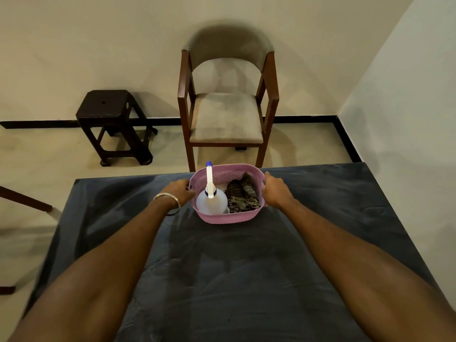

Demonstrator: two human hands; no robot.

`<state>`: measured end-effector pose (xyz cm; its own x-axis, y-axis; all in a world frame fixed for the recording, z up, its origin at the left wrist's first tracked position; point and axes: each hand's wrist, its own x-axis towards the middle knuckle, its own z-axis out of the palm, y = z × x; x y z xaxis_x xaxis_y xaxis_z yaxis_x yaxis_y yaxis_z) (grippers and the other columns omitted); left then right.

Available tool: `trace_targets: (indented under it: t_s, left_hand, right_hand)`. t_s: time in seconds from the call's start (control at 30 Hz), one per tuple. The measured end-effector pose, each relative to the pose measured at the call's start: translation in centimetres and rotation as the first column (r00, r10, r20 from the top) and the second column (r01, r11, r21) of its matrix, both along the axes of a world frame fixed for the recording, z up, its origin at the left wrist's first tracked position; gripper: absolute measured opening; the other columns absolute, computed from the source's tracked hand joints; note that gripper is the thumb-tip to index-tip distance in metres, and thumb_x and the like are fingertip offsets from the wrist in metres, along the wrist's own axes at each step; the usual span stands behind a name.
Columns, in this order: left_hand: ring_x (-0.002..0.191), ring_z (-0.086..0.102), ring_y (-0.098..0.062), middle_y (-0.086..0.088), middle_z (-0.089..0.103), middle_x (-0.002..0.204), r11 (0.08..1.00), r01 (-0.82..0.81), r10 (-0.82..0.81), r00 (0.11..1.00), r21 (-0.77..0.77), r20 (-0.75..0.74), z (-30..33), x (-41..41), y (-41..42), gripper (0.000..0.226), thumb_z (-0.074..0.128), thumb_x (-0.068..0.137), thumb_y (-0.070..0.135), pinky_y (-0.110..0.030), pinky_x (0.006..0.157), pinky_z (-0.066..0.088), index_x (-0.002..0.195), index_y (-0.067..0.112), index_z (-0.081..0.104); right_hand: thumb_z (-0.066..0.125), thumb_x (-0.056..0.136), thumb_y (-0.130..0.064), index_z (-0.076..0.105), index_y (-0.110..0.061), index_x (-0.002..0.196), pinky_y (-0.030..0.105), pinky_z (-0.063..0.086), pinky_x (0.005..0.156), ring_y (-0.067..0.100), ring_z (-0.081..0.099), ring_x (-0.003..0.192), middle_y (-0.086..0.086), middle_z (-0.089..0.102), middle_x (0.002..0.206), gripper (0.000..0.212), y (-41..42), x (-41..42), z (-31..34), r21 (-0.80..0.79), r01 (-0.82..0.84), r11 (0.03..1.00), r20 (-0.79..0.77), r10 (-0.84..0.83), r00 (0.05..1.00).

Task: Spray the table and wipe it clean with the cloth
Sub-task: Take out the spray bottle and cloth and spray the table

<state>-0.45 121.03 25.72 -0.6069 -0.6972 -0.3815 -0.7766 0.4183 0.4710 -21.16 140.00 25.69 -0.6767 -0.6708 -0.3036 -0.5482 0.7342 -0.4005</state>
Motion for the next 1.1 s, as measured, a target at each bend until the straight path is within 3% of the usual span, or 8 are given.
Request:
trace_targets:
  t_s: [0.13, 0.27, 0.33, 0.6, 0.7, 0.83, 0.93, 1.1]
  left_hand:
    - [0.098, 0.061, -0.024, -0.013, 0.064, 0.117, 1.0, -0.02, 0.02, 1.0, 0.01, -0.021, 0.2, 0.1, 0.6, 0.034, 0.056, 0.094, 0.027, -0.039, 0.093, 0.05, 0.124, 0.012, 0.056]
    - [0.116, 0.057, -0.027, -0.012, 0.058, 0.131, 0.996, -0.085, 0.081, 0.981, -0.014, -0.177, 0.7, 0.3, 0.9, 0.043, 0.056, 0.094, 0.024, -0.039, 0.097, 0.049, 0.134, 0.012, 0.047]
    - [0.114, 0.058, -0.025, -0.01, 0.06, 0.128, 0.99, -0.125, 0.101, 0.953, -0.068, -0.287, 0.9, 0.4, 1.1, 0.042, 0.059, 0.093, 0.024, -0.036, 0.094, 0.049, 0.131, 0.012, 0.049]
    - [0.106, 0.06, -0.018, -0.004, 0.064, 0.116, 0.976, -0.135, 0.044, 0.893, -0.173, -0.448, 0.2, 0.4, 3.0, 0.037, 0.066, 0.086, 0.02, -0.021, 0.081, 0.042, 0.121, 0.017, 0.057]
    - [0.116, 0.053, -0.02, -0.002, 0.059, 0.122, 0.97, 0.056, -0.153, 0.898, -0.236, -0.413, -0.1, 0.7, 3.5, 0.048, 0.069, 0.079, 0.03, -0.033, 0.098, 0.043, 0.123, 0.021, 0.054]
    - [0.134, 0.04, -0.027, -0.002, 0.052, 0.133, 0.964, 0.141, -0.225, 0.884, -0.223, -0.411, -0.5, 0.5, 4.7, 0.043, 0.066, 0.077, 0.033, -0.05, 0.119, 0.014, 0.117, 0.026, 0.052]
    - [0.127, 0.046, -0.029, -0.007, 0.058, 0.124, 0.975, 0.098, -0.181, 0.873, -0.2, -0.453, -0.5, -0.3, 5.7, 0.049, 0.071, 0.079, 0.04, -0.049, 0.113, 0.031, 0.119, 0.017, 0.053]
    - [0.091, 0.06, -0.017, -0.007, 0.065, 0.1, 0.99, -0.063, -0.02, 0.819, -0.126, -0.573, -0.3, -1.2, 7.0, 0.04, 0.072, 0.082, 0.035, -0.037, 0.084, 0.055, 0.111, 0.011, 0.058]
  right_hand:
    - [0.056, 0.101, -0.029, 0.029, -0.01, 0.153, 0.041, 0.056, 0.087, 0.028, 0.064, 0.112, 0.015, 0.061, 0.129, 0.062, 0.1, 0.3, 0.8, 0.011, -0.009, 1.0, -0.032, 0.009, 0.999]
    - [0.059, 0.098, -0.03, 0.056, -0.009, 0.125, 0.038, 0.054, 0.087, 0.022, 0.062, 0.103, 0.01, 0.065, 0.114, 0.035, 0.0, 1.2, 1.8, -0.253, -0.045, 0.967, -0.344, -0.046, 0.938]
    - [0.06, 0.098, -0.026, 0.059, -0.011, 0.12, 0.033, 0.054, 0.083, 0.019, 0.062, 0.099, 0.007, 0.065, 0.111, 0.028, -0.5, 1.8, 2.2, -0.335, -0.067, 0.94, -0.317, -0.046, 0.947]
    - [0.066, 0.094, -0.017, 0.06, -0.01, 0.123, 0.033, 0.058, 0.085, 0.021, 0.065, 0.102, 0.009, 0.066, 0.114, 0.03, -3.3, 3.4, 0.7, 0.003, -0.075, 0.997, -0.047, 0.075, 0.996]
    - [0.066, 0.093, -0.014, 0.062, -0.009, 0.12, 0.03, 0.056, 0.085, 0.02, 0.064, 0.101, 0.01, 0.066, 0.114, 0.028, -4.0, 3.6, -0.6, 0.083, -0.077, 0.994, -0.023, 0.079, 0.997]
    - [0.065, 0.096, -0.016, 0.059, -0.008, 0.122, 0.026, 0.051, 0.077, 0.019, 0.064, 0.096, 0.01, 0.066, 0.112, 0.028, -4.6, 3.9, -1.9, 0.076, -0.02, 0.997, -0.05, 0.024, 0.998]
    - [0.067, 0.094, -0.016, 0.056, -0.007, 0.121, 0.024, 0.047, 0.068, 0.016, 0.058, 0.084, 0.01, 0.065, 0.109, 0.031, -5.1, 4.3, -2.6, 0.032, 0.06, 0.998, -0.077, -0.058, 0.995]
    - [0.063, 0.095, -0.012, 0.057, -0.007, 0.119, 0.025, 0.046, 0.072, 0.023, 0.065, 0.099, 0.011, 0.064, 0.111, 0.025, -5.6, 4.7, -3.3, -0.076, 0.187, 0.979, -0.069, -0.192, 0.979]
